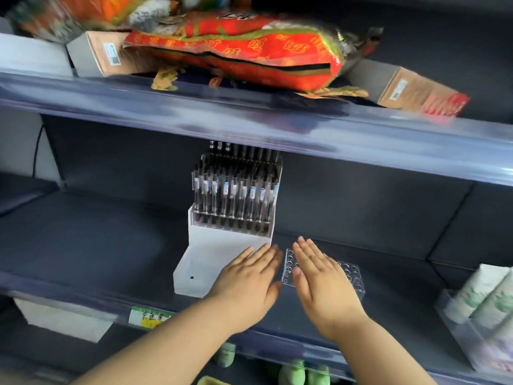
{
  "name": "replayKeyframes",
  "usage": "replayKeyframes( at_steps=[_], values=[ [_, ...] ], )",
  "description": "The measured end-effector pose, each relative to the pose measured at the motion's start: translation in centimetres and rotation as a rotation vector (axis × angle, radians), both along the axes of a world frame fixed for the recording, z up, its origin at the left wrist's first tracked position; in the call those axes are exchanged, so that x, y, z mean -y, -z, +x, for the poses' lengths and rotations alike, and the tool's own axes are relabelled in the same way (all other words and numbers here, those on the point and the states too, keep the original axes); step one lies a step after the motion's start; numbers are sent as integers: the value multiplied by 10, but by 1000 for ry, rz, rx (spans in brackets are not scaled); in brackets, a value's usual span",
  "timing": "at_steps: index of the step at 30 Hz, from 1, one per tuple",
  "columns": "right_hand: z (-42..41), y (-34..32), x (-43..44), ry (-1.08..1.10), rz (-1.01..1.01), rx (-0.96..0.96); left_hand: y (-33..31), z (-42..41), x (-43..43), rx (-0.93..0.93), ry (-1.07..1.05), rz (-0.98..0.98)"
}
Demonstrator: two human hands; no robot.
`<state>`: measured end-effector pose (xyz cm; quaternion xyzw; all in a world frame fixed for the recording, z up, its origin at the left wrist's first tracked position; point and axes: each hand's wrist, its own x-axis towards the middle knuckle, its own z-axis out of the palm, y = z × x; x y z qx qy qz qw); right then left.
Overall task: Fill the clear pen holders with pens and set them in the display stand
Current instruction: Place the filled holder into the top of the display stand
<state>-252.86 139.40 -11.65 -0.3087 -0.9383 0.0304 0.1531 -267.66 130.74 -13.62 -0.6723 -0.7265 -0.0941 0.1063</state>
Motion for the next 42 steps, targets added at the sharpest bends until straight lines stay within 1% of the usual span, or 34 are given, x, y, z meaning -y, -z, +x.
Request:
replayKeyframes(
  at_steps=[6,10,14,19,25,32,37,42],
  values=[
    [32,32,-18,144,-102,-28,22,18,-20,47,2,-69],
    [50,48,-42,280,-142,56,31,22,-37,28,-17,-144],
    [59,55,-65,340,-189,130,40,31,-64,29,-30,-193],
    [61,63,-80,342,-221,171,52,35,-90,32,-49,-269],
    [67,68,-77,300,-231,223,48,36,-86,-1,-64,-327],
    [73,66,-34,233,-243,288,35,45,-38,-65,-65,-381],
    [81,65,0,198,-211,349,37,44,0,-44,-40,-386],
    [86,64,13,206,-226,371,41,43,16,-11,-2,-361]
  ],
)
